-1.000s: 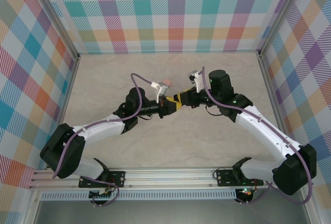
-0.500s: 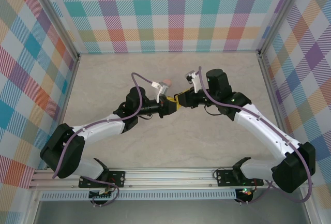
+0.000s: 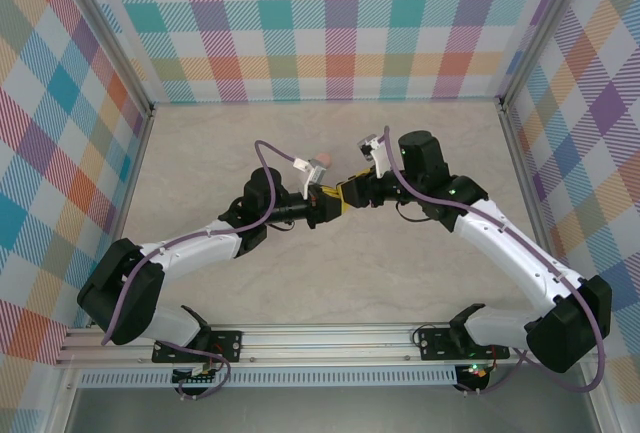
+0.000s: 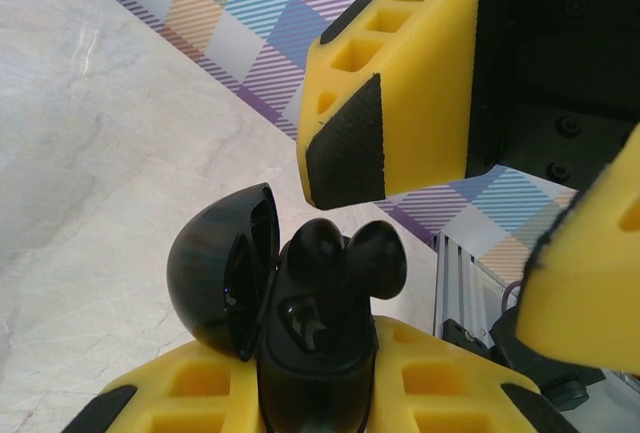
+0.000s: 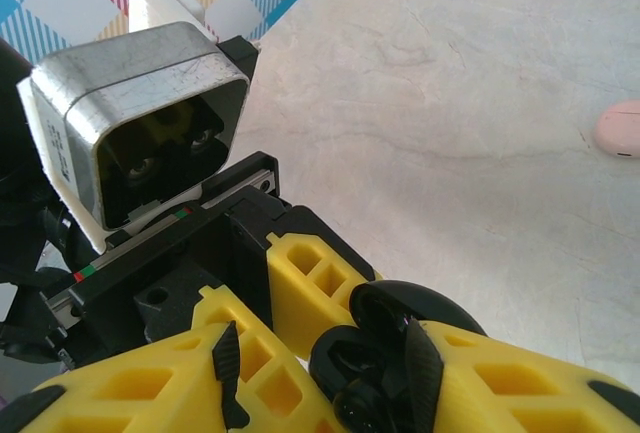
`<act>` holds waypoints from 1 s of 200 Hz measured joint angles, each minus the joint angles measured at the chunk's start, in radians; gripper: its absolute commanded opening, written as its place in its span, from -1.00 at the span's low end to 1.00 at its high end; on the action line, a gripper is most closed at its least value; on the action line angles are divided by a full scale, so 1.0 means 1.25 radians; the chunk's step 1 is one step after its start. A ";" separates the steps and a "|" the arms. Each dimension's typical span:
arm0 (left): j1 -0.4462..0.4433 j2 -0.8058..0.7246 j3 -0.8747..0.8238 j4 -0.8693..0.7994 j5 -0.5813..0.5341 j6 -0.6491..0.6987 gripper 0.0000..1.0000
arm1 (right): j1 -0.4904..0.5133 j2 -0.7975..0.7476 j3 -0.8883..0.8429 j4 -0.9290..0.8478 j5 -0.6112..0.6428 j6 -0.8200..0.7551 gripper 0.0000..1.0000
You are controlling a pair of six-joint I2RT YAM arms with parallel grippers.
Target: Insert wireless bluetooth earbuds into charging case
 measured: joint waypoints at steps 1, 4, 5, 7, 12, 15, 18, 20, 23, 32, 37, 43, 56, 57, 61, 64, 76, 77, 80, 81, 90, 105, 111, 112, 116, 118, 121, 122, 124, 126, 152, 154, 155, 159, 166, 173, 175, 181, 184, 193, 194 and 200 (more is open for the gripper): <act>0.000 0.000 0.000 0.000 0.000 0.000 -0.81 | 0.000 0.000 0.000 0.000 0.001 0.000 0.01; 0.000 0.000 0.000 0.000 0.000 0.000 -0.81 | 0.000 -0.001 0.000 -0.001 0.003 0.000 0.01; 0.000 0.000 0.000 0.000 0.000 0.000 -0.81 | 0.000 -0.001 0.000 -0.002 0.005 0.000 0.01; 0.000 0.000 0.000 0.000 0.000 0.000 -0.81 | 0.000 -0.001 0.000 -0.002 0.006 0.000 0.01; 0.000 0.000 0.000 0.000 0.000 0.000 -0.81 | 0.000 -0.002 0.000 -0.003 0.012 0.000 0.01; 0.000 0.000 0.000 -0.001 0.000 0.002 -0.81 | 0.000 -0.004 0.000 -0.005 0.016 0.002 0.01; 0.000 0.000 0.000 -0.001 0.000 0.002 -0.81 | 0.000 -0.005 0.000 -0.005 0.021 0.002 0.01; 0.000 0.000 0.000 -0.002 0.000 0.002 -0.81 | 0.000 -0.006 0.000 -0.006 0.024 0.002 0.01; 0.000 0.000 0.000 -0.002 0.000 0.003 -0.81 | 0.000 -0.008 0.000 -0.006 0.028 0.003 0.01; 0.000 0.000 0.000 -0.006 0.000 0.005 -0.82 | 0.000 -0.015 0.000 -0.008 0.043 0.005 0.01; 0.000 0.000 0.000 -0.009 -0.001 0.006 -0.82 | 0.000 -0.019 0.000 -0.009 0.052 0.006 0.01; 0.000 0.000 0.000 -0.014 -0.001 0.009 -0.82 | 0.000 -0.025 0.000 -0.011 0.063 0.006 0.01; 0.000 0.000 0.000 -0.024 -0.002 0.020 -0.81 | 0.000 -0.037 0.000 -0.016 0.086 0.010 -0.03; 0.000 0.000 0.000 -0.024 -0.002 0.020 -0.81 | 0.000 -0.038 0.000 -0.016 0.089 0.011 -0.03; 0.000 0.000 0.000 -0.027 -0.003 0.023 -0.82 | 0.000 -0.042 0.000 -0.018 0.095 0.013 -0.05; 0.000 0.000 0.000 -0.029 -0.003 0.025 -0.81 | 0.000 -0.044 0.000 -0.020 0.100 0.013 -0.06; 0.000 -0.002 0.000 -0.037 -0.003 0.035 -0.82 | 0.000 -0.049 0.000 -0.027 0.122 0.018 -0.17; 0.000 -0.002 0.000 -0.037 -0.003 0.036 -0.81 | 0.000 -0.049 0.000 -0.028 0.124 0.020 -0.17; 0.000 -0.003 0.000 -0.040 -0.003 0.038 -0.81 | 0.000 -0.050 0.000 -0.031 0.129 0.023 -0.20; 0.000 -0.004 0.000 -0.040 -0.003 0.039 -0.82 | 0.000 -0.050 0.000 -0.031 0.130 0.023 -0.21; 0.000 -0.008 0.000 -0.041 -0.004 0.046 -0.82 | 0.000 -0.050 0.000 -0.042 0.147 0.024 -0.30; 0.000 -0.016 0.000 -0.041 -0.004 0.053 -0.82 | 0.000 -0.049 0.000 -0.064 0.168 0.027 -0.43; 0.000 -0.020 0.000 -0.042 -0.004 0.058 -0.82 | 0.000 -0.047 0.001 -0.073 0.175 0.028 -0.48; 0.000 -0.020 0.000 -0.042 -0.004 0.058 -0.82 | 0.000 -0.047 0.001 -0.074 0.175 0.029 -0.48; 0.000 -0.022 0.000 -0.042 -0.004 0.061 -0.82 | 0.000 -0.046 0.001 -0.079 0.178 0.026 -0.50; 0.000 -0.023 0.000 -0.042 -0.004 0.062 -0.82 | 0.000 -0.045 0.001 -0.081 0.179 0.028 -0.51; 0.000 -0.025 0.000 -0.042 -0.004 0.063 -0.82 | 0.000 -0.044 0.002 -0.086 0.181 0.029 -0.51; 0.000 -0.026 0.000 -0.042 -0.004 0.064 -0.82 | 0.000 -0.044 0.002 -0.087 0.181 0.028 -0.51; 0.000 -0.027 0.000 -0.042 -0.004 0.066 -0.82 | 0.000 -0.043 0.002 -0.089 0.182 0.027 -0.52; 0.000 -0.027 0.000 -0.042 -0.004 0.067 -0.82 | 0.000 -0.042 0.002 -0.091 0.183 0.029 -0.52; 0.000 -0.034 0.000 -0.042 -0.004 0.074 -0.83 | 0.000 -0.032 0.003 -0.110 0.179 0.027 -0.54; 0.000 -0.035 0.000 -0.042 -0.004 0.075 -0.83 | 0.000 -0.031 0.003 -0.111 0.177 0.027 -0.54; 0.000 -0.035 0.000 -0.042 -0.004 0.075 -0.83 | 0.000 -0.031 0.003 -0.111 0.175 0.026 -0.54; 0.000 -0.035 0.000 -0.042 -0.004 0.076 -0.83 | 0.000 -0.031 0.003 -0.112 0.172 0.026 -0.54; 0.000 -0.035 0.000 -0.042 -0.004 0.078 -0.83 | 0.000 -0.031 0.003 -0.113 0.164 0.026 -0.54; 0.000 -0.035 0.000 -0.042 -0.004 0.079 -0.83 | 0.000 -0.031 0.003 -0.113 0.157 0.024 -0.54; 0.000 -0.035 0.000 -0.042 -0.004 0.079 -0.83 | 0.000 -0.030 0.003 -0.113 0.154 0.024 -0.54; 0.000 -0.035 0.000 -0.042 -0.004 0.080 -0.83 | 0.000 -0.031 0.004 -0.113 0.147 0.023 -0.54; 0.000 -0.035 0.000 -0.042 -0.004 0.081 -0.83 | 0.000 -0.031 0.004 -0.113 0.144 0.023 -0.54; 0.000 -0.035 0.000 -0.043 -0.004 0.084 -0.83 | 0.000 -0.031 0.005 -0.113 0.132 0.023 -0.54; 0.000 -0.035 0.000 -0.043 -0.004 0.084 -0.83 | 0.000 -0.030 0.005 -0.113 0.132 0.023 -0.54; 0.000 -0.035 0.000 -0.045 -0.004 0.085 -0.83 | 0.000 -0.030 0.005 -0.113 0.125 0.023 -0.54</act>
